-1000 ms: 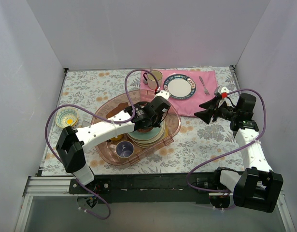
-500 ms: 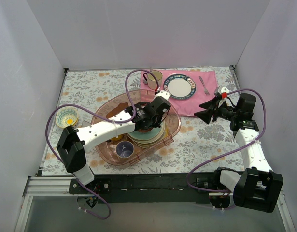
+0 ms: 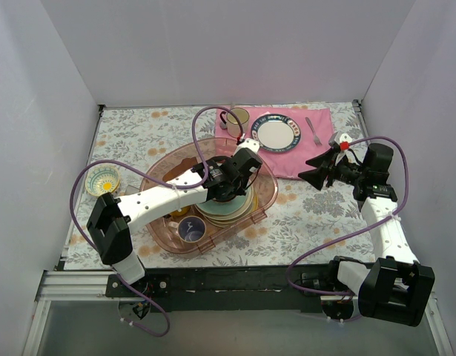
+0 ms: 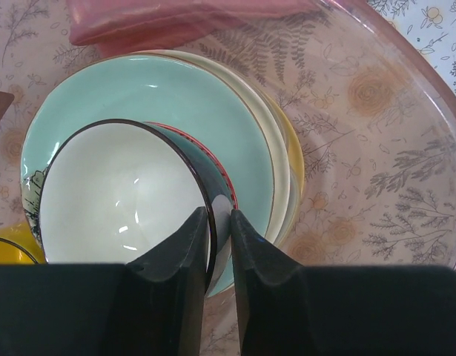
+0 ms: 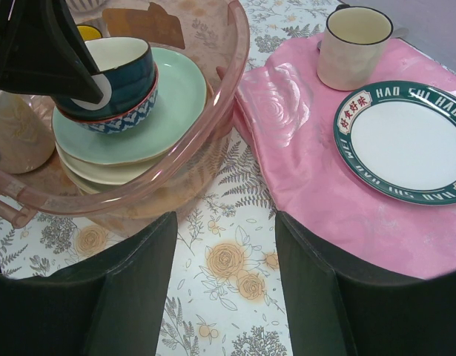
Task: Place the mixed dishes into the plastic bin
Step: Place the bowl in the plastic bin.
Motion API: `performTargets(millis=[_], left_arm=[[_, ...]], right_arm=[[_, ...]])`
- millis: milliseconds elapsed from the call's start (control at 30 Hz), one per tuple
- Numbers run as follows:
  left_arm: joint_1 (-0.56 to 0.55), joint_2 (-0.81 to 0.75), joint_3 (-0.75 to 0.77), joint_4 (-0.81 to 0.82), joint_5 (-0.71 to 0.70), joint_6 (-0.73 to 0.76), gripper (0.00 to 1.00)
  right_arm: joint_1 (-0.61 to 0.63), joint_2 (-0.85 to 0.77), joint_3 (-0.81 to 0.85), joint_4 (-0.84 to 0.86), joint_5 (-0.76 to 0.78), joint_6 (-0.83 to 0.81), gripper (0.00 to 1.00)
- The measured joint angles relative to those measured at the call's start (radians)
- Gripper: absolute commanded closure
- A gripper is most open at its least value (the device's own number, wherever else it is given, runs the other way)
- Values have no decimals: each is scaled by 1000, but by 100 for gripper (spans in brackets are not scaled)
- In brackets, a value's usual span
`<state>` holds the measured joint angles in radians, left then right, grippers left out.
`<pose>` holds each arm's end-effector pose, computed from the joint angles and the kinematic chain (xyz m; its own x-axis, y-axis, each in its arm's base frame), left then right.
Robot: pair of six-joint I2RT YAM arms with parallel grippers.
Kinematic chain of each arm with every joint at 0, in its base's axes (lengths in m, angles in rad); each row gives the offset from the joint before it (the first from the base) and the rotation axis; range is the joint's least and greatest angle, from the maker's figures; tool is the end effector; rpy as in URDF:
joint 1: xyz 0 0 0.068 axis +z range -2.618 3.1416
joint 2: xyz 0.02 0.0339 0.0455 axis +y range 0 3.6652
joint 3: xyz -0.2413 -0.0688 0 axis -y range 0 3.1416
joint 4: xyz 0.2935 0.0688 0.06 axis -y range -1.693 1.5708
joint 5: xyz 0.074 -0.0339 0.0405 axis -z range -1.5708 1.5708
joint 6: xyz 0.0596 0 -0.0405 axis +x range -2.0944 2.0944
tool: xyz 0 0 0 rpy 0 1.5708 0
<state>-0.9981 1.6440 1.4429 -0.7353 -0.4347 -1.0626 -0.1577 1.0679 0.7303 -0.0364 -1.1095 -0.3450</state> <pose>0.2450 -0.3336 0.2512 -0.7602 -0.2833 -0.5847 -0.0762 0.9326 -0.3527 0.2988 0.0065 0.2476 -0.0848 -0.1389 -0.9867 -0.8310 0.5563 -0.0069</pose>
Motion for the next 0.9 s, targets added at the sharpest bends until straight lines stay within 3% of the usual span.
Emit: performTargets(millis=[300,500,700,900], left_arm=[[0,-2,0,2,-26,-5,59],[0,-47,-3,17,-37,-16,31],[0,-213,-68,87,-62,-26,6],[6,-364,-135,142,-127,-38,2]], right_arm=[[-1,0,0,0,0,0,37],[-6,0,0,0,0,0,36],[-6,0,0,0,0,0,37],[-6,0,0,0,0,0,37]])
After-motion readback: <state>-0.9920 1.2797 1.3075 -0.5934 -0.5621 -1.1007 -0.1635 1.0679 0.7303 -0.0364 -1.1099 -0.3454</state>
